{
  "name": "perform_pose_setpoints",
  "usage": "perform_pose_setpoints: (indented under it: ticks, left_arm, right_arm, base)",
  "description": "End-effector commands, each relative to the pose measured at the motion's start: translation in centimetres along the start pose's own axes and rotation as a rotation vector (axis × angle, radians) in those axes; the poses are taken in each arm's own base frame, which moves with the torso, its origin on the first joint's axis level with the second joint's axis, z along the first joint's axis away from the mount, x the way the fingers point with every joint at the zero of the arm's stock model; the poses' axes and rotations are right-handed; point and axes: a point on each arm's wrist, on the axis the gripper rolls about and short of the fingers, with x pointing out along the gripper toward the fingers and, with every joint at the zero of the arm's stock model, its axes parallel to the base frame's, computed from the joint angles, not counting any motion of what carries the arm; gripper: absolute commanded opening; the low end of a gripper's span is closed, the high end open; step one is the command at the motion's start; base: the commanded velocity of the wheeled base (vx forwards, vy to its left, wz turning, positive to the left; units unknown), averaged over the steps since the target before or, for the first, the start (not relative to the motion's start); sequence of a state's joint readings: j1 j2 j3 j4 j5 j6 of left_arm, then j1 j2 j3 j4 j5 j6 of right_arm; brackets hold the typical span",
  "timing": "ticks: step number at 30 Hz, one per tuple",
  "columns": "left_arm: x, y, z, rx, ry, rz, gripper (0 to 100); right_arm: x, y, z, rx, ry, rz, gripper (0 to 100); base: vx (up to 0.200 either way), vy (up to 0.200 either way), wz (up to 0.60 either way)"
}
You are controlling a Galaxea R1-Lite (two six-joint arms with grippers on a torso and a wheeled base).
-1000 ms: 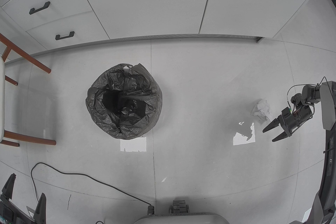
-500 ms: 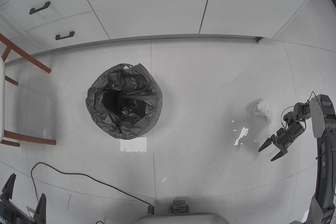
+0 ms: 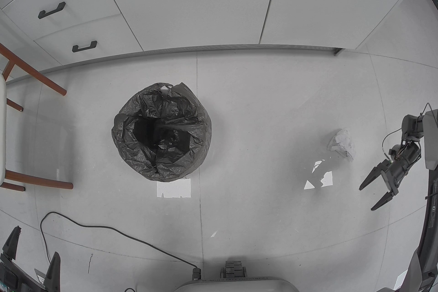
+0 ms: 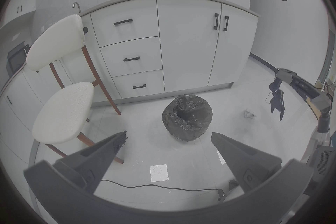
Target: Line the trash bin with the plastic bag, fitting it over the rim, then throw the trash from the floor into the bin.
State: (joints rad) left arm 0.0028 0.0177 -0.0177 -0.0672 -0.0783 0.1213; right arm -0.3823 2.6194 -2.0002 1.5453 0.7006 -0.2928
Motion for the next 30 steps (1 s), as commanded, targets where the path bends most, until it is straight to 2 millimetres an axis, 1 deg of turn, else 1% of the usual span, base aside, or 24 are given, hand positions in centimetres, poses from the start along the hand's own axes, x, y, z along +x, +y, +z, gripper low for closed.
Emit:
perform_pose_setpoints:
  ticks: [1, 2, 3, 4, 5, 9, 11, 13, 14, 16, 18, 20, 21, 23, 24, 25, 26, 27, 28, 29, 30]
  left_arm:
    - [0.0, -0.1, -0.5, 0.0, 0.0, 0.0, 100]
    - [0.0, -0.1, -0.5, 0.001, 0.0, 0.0, 100]
    - [0.0, -0.1, -0.5, 0.011, 0.0, 0.002, 100]
    - [0.0, -0.1, -0.5, 0.011, 0.0, 0.0, 100]
    - [0.0, -0.1, -0.5, 0.012, 0.0, 0.002, 100]
    - [0.0, -0.1, -0.5, 0.017, 0.0, 0.002, 100]
    - [0.0, -0.1, -0.5, 0.017, 0.0, 0.002, 100]
    - [0.0, -0.1, -0.5, 0.018, 0.0, 0.002, 100]
    - [0.0, -0.1, -0.5, 0.017, 0.0, 0.002, 100]
    - [0.0, -0.1, -0.5, 0.017, 0.0, 0.002, 100]
    - [0.0, -0.1, -0.5, 0.017, 0.0, 0.002, 100]
    - [0.0, -0.1, -0.5, 0.018, 0.0, 0.002, 100]
    - [0.0, -0.1, -0.5, 0.018, 0.0, 0.002, 100]
    - [0.0, -0.1, -0.5, 0.018, 0.0, 0.002, 100]
    - [0.0, -0.1, -0.5, 0.018, 0.0, 0.002, 100]
    - [0.0, -0.1, -0.5, 0.018, 0.0, 0.002, 100]
    - [0.0, -0.1, -0.5, 0.018, 0.0, 0.002, 100]
    - [0.0, -0.1, -0.5, 0.017, 0.0, 0.002, 100]
    - [0.0, -0.1, -0.5, 0.017, 0.0, 0.002, 100]
    - [0.0, -0.1, -0.5, 0.018, 0.0, 0.002, 100]
    - [0.0, -0.1, -0.5, 0.018, 0.0, 0.002, 100]
  right_arm:
    - [-6.1, 3.5, -5.1, -0.116, -0.201, 0.05, 100]
    - [-6.7, 3.8, -5.7, -0.122, -0.225, 0.058, 100]
    - [-8.3, 4.6, -7.5, -0.146, -0.287, 0.053, 100]
    - [-8.4, 4.7, -7.6, -0.148, -0.289, 0.052, 100]
    - [-9.2, 5.1, -8.6, -0.16, -0.322, 0.045, 100]
    - [-10.7, 6.2, -10.7, -0.2, -0.396, 0.022, 100]
    - [-12.0, 7.0, -12.8, -0.226, -0.462, 0.005, 100]
    - [-12.5, 7.3, -13.7, -0.238, -0.492, -0.002, 100]
    - [-13.3, 7.4, -14.7, -0.248, -0.534, -0.013, 100]
    - [-13.8, 7.1, -14.7, -0.265, -0.574, -0.027, 100]
    - [-14.0, 6.9, -13.9, -0.288, -0.608, -0.047, 100]
    - [-13.8, 6.9, -13.4, -0.266, -0.603, -0.039, 100]
    - [-13.4, 7.1, -13.3, -0.218, -0.578, -0.009, 100]
    - [-11.5, 9.2, -13.9, -0.107, -0.451, 0.032, 100]
    - [-11.5, 9.2, -13.9, -0.107, -0.451, 0.032, 100]
    - [-10.5, 12.1, -15.0, -0.063, -0.43, 0.033, 100]
    - [-10.5, 12.1, -15.0, -0.063, -0.43, 0.033, 100]
    - [-10.1, 15.1, -17.9, -0.058, -0.457, 0.029, 100]
    - [-10.1, 16.2, -19.5, -0.108, -0.477, 0.021, 100]
    - [-10.0, 17.0, -20.6, -0.151, -0.491, 0.014, 100]
    - [-9.8, 18.6, -23.6, -0.273, -0.528, -0.013, 100]
  base:
    - [0.0, 0.0, 0.0]
    - [0.0, 0.0, 0.0]
    - [0.0, 0.0, 0.0]
    - [0.0, 0.0, 0.0]
    - [0.0, 0.0, 0.0]
    - [0.0, 0.0, 0.0]
    - [0.0, 0.0, 0.0]
    - [0.0, 0.0, 0.0]
    - [0.0, 0.0, 0.0]
    - [0.0, 0.0, 0.0]
    - [0.0, 0.0, 0.0]
    - [0.0, 0.0, 0.0]
    - [0.0, 0.0, 0.0]
    - [0.0, 0.0, 0.0]
    - [0.0, 0.0, 0.0]
    - [0.0, 0.0, 0.0]
    - [0.0, 0.0, 0.0]
    - [0.0, 0.0, 0.0]
    - [0.0, 0.0, 0.0]
    - [0.0, 0.0, 0.0]
    - [0.0, 0.0, 0.0]
